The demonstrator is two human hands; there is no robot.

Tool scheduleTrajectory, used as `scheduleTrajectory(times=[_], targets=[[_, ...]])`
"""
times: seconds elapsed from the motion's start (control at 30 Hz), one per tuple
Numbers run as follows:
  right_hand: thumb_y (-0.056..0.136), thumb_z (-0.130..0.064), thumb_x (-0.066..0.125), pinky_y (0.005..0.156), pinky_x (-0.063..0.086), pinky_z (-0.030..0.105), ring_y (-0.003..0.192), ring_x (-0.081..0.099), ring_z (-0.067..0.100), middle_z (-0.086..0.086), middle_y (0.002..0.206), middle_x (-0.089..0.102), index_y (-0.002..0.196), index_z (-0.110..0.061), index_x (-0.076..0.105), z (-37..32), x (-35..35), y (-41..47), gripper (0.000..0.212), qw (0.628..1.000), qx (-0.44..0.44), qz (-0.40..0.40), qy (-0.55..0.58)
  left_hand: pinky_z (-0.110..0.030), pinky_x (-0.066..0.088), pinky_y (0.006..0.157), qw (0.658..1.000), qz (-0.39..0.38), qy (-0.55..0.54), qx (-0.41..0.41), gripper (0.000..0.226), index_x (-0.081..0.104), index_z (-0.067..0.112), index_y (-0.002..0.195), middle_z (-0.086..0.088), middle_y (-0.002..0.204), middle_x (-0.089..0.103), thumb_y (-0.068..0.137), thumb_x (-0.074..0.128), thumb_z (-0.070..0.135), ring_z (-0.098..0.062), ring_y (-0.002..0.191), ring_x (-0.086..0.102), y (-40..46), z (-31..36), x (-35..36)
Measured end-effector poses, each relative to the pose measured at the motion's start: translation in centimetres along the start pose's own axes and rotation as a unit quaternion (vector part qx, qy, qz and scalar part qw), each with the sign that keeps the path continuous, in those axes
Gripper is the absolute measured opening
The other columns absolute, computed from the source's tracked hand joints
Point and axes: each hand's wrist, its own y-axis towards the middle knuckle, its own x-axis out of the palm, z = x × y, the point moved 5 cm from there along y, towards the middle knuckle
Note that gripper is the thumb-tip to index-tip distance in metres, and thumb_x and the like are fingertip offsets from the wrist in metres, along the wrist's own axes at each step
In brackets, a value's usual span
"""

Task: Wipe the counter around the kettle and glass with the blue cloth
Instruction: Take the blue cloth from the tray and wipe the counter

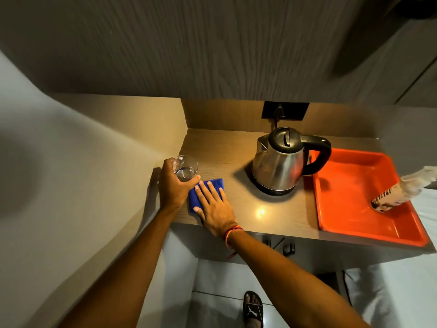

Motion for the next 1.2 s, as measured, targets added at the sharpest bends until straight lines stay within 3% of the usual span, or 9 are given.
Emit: scheduleTrajectory(times=[0.23, 0.33, 0.5, 0.73, 0.87, 0.93, 1.03, 1.13, 1.2], targets=[[0.104, -0.056, 0.017, 0.127, 0.009, 0.046, 0.156, -0.002, 0.021, 0.001, 0.168, 0.001, 0.160, -0.019, 0.002, 3.5, -0.6, -5.3, 0.069, 0.999, 0.004, 0.018, -0.034, -0.001, 0.042, 0.068, 0.999, -0.018, -0.027, -0.028, 0.077, 0.052, 0.011, 0.125, -0.009, 0.120, 0.067, 0.062, 0.094, 0.024, -0.014, 0.101, 0.060, -1.6, 2.4, 2.2], [0.104, -0.056, 0.015, 0.127, 0.011, 0.045, 0.156, -0.002, 0.021, 0.000, 0.169, 0.000, 0.160, -0.018, 0.002, 6.0, -1.3, -7.9, 0.068, 0.998, 0.030, 0.027, -0.048, 0.002, 0.041, 0.060, 0.995, -0.055, -0.051, -0.070, 0.076, 0.052, 0.012, 0.126, -0.007, 0.122, 0.064, 0.062, 0.093, 0.019, -0.013, 0.103, 0.058, -2.5, 3.4, 4.5], [0.100, -0.059, 0.004, 0.127, 0.011, 0.043, 0.156, -0.005, 0.018, -0.003, 0.169, -0.002, 0.160, -0.021, -0.001, 9.7, -2.6, -11.1, 0.071, 0.994, 0.076, 0.042, -0.069, -0.005, 0.034, 0.064, 0.990, -0.081, -0.053, -0.099, 0.078, 0.052, 0.019, 0.124, -0.003, 0.122, 0.063, 0.059, 0.094, 0.027, -0.010, 0.102, 0.055, -3.3, 4.5, 7.0], [0.102, -0.059, 0.012, 0.128, 0.007, 0.042, 0.156, -0.004, 0.017, -0.003, 0.168, -0.002, 0.159, -0.023, -0.003, 10.6, -3.2, -12.2, 0.070, 0.994, 0.096, 0.036, -0.038, -0.030, 0.049, 0.077, 0.989, -0.088, -0.021, -0.117, 0.085, 0.049, 0.021, 0.130, -0.007, 0.127, 0.063, 0.059, 0.094, 0.036, -0.025, 0.114, 0.061, -4.4, 4.5, 8.0], [0.105, -0.047, 0.026, 0.127, 0.018, 0.036, 0.155, 0.015, 0.019, -0.001, 0.168, 0.014, 0.159, -0.017, 0.016, 11.5, -4.4, -12.9, 0.062, 0.992, 0.098, 0.078, 0.024, -0.011, 0.047, 0.063, 0.987, -0.086, -0.023, -0.131, 0.089, 0.048, 0.018, 0.135, -0.008, 0.129, 0.063, 0.060, 0.094, 0.032, -0.016, 0.101, 0.065, -4.9, 4.6, 8.0], [0.106, -0.041, 0.032, 0.124, 0.025, 0.032, 0.151, 0.027, 0.019, 0.000, 0.166, 0.020, 0.157, -0.015, 0.026, 12.3, -4.8, -13.6, 0.058, 0.987, 0.119, 0.101, 0.045, -0.020, 0.052, 0.075, 0.986, -0.080, -0.030, -0.145, 0.099, 0.042, 0.016, 0.143, -0.011, 0.139, 0.057, 0.060, 0.094, 0.031, -0.025, 0.120, 0.059, -5.3, 4.7, 8.1], [0.103, -0.038, 0.042, 0.121, 0.029, 0.031, 0.147, 0.033, 0.019, 0.003, 0.164, 0.027, 0.153, -0.012, 0.035, 13.1, -5.2, -14.4, 0.057, 0.971, 0.174, 0.123, 0.111, -0.051, 0.050, 0.094, 0.970, -0.051, 0.055, -0.233, 0.105, 0.039, 0.011, 0.144, -0.017, 0.143, 0.050, 0.060, 0.091, 0.046, -0.038, 0.131, 0.048, -7.5, 4.6, 8.1], [0.098, -0.036, 0.054, 0.114, 0.037, 0.035, 0.137, 0.041, 0.024, 0.010, 0.148, 0.044, 0.143, -0.010, 0.049, 13.4, -5.7, -14.8, 0.053, 0.948, 0.233, 0.147, 0.159, -0.052, 0.047, 0.098, 0.943, -0.030, 0.160, -0.289, 0.091, 0.048, 0.003, 0.135, -0.022, 0.140, 0.051, 0.071, 0.077, 0.060, -0.042, 0.126, 0.048, -11.4, 5.3, 8.6], [0.095, -0.030, 0.058, 0.104, 0.042, 0.033, 0.122, 0.049, 0.024, 0.011, 0.127, 0.053, 0.132, -0.008, 0.057, 13.3, -6.1, -14.6, 0.043, 0.933, 0.255, 0.158, 0.200, -0.049, 0.044, 0.099, 0.946, -0.063, 0.177, -0.266, 0.068, 0.059, 0.003, 0.127, -0.020, 0.135, 0.055, 0.085, 0.064, 0.056, -0.040, 0.124, 0.050, -13.6, 6.6, 10.0]])
